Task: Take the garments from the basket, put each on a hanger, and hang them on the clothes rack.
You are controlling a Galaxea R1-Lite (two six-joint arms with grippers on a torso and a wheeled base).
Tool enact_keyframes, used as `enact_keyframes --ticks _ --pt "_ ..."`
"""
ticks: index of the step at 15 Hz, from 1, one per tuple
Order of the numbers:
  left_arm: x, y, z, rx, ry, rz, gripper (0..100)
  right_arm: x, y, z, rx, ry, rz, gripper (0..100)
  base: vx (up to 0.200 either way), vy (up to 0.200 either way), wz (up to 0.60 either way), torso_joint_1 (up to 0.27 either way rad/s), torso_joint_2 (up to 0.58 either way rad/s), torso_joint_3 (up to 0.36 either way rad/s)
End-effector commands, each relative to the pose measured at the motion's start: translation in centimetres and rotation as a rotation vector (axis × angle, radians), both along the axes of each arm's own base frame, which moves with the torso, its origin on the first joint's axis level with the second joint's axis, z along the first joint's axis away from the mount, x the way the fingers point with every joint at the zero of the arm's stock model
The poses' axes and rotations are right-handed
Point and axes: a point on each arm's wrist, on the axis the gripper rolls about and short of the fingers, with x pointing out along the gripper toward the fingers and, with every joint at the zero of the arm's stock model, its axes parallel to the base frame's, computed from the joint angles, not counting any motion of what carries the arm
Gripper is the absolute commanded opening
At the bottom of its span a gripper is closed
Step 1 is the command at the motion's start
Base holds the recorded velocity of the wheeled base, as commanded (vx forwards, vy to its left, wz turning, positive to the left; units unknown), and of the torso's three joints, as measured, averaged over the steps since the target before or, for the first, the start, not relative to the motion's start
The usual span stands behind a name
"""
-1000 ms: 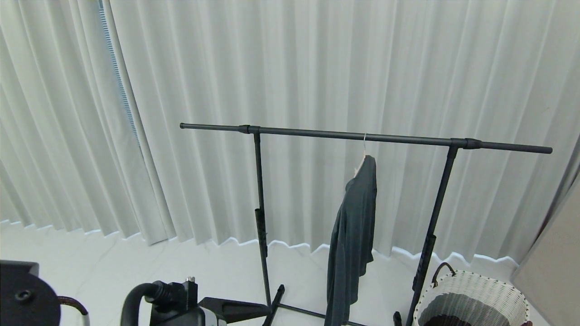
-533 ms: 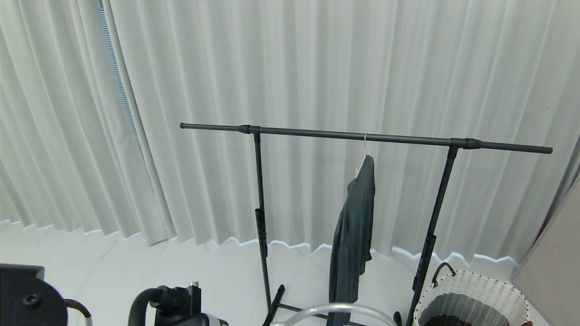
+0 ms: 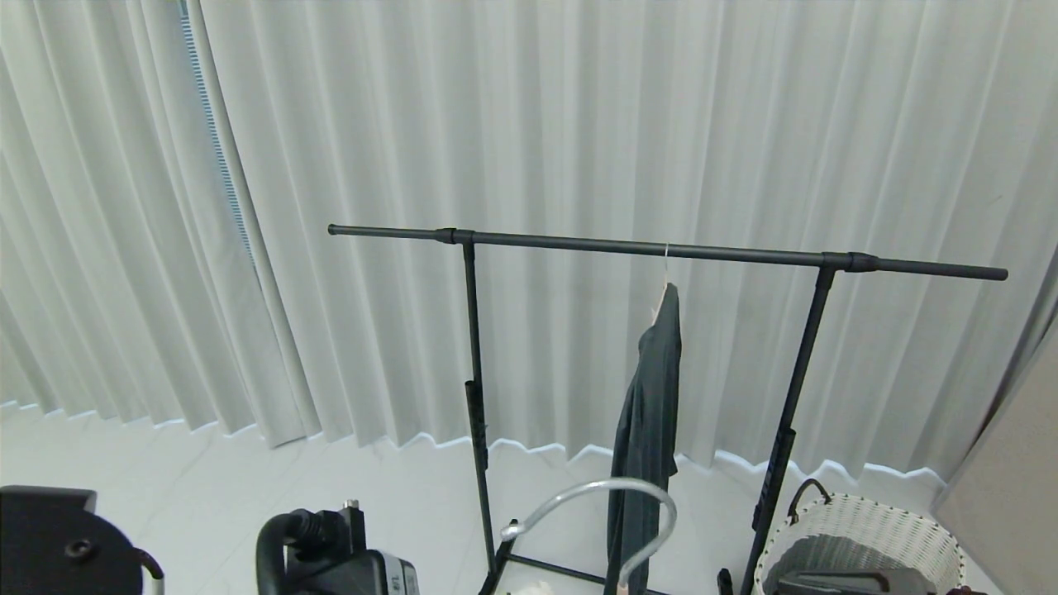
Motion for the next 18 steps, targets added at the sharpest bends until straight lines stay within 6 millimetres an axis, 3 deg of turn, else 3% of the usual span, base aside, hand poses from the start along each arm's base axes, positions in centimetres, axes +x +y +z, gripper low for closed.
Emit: enact_keyframes --ticks 1,6,10,14,18 --pt "0.2 0.3 -0.3 0.022 -0.016 0.047 0 0.7 -0.5 0.1 0.001 -0.013 -0.061 100 0.0 0.0 0.0 0.0 0.0 0.0" --pt "1.9 2.4 -0.8 0.061 -0.065 0.296 0 1.3 -0.6 -0.2 -0.018 0.002 -0.109 100 0.0 0.0 0.0 0.0 0.0 0.0" --pt "4.2 2.8 2.5 -0.042 -0.119 0.424 0 2.3 0.7 -0.9 -0.056 0.099 -0.121 100 0.0 0.0 0.0 0.0 0.0 0.0" --pt "4.7 2.6 4.9 -0.162 -0.139 0.46 0 5.1 4.3 -0.4 -0.027 0.266 -0.247 100 0.0 0.0 0.0 0.0 0.0 0.0" --pt "4.8 2.6 5.7 -0.224 -0.177 0.46 0 8.8 9.0 -0.8 0.013 0.381 -0.424 100 0.0 0.0 0.0 0.0 0.0 0.0"
